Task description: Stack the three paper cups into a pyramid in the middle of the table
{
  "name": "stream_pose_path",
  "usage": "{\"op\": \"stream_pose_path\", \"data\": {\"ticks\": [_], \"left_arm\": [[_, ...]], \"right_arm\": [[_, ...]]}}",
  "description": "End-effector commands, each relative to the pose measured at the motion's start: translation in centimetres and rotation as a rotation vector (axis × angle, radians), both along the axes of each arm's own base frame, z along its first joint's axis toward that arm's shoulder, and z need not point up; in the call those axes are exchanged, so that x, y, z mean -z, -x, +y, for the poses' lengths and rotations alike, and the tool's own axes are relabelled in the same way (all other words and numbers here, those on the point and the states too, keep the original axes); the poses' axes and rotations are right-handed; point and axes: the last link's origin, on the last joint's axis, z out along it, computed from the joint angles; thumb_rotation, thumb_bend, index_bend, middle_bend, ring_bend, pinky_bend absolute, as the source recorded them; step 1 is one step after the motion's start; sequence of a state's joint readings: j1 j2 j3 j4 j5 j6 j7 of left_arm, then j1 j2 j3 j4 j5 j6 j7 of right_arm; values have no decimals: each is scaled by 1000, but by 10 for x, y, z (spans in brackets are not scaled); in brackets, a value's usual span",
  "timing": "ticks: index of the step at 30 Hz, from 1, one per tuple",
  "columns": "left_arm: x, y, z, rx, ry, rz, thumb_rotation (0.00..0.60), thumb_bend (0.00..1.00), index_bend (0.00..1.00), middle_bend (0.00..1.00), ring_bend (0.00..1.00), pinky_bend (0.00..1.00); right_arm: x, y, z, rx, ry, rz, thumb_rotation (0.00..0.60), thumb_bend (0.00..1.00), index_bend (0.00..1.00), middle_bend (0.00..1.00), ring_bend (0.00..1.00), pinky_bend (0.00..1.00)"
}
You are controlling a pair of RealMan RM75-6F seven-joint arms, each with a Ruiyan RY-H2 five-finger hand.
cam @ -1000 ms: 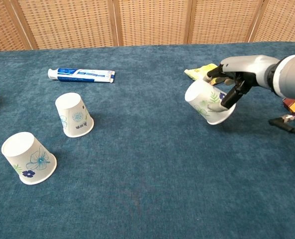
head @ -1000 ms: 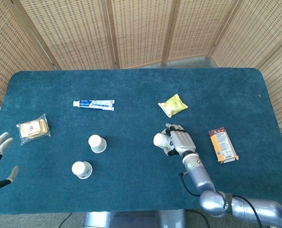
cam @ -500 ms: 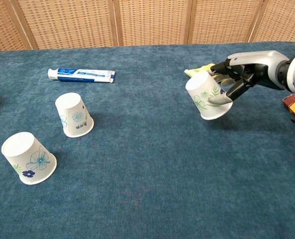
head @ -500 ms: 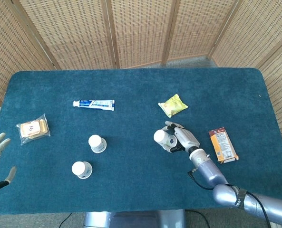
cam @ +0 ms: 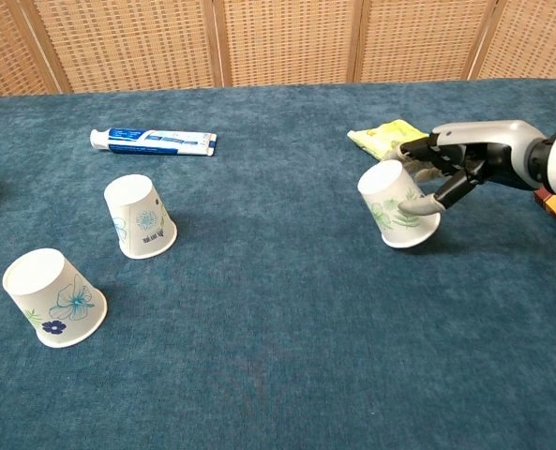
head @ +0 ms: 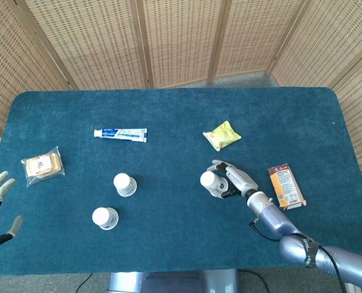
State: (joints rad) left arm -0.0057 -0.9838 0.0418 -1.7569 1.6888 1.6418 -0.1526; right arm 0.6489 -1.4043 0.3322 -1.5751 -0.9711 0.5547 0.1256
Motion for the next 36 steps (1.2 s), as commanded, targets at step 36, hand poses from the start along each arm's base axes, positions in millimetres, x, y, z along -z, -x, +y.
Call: {"op": "stream_pose_path", "data": {"ticks": [36], "left_arm": [[20,-14,17,81,175,97,560,476,0,0,0,0]], "right_arm": [[-79,-3,22,-128,277,130,600,481,0,0,0,0]]}}
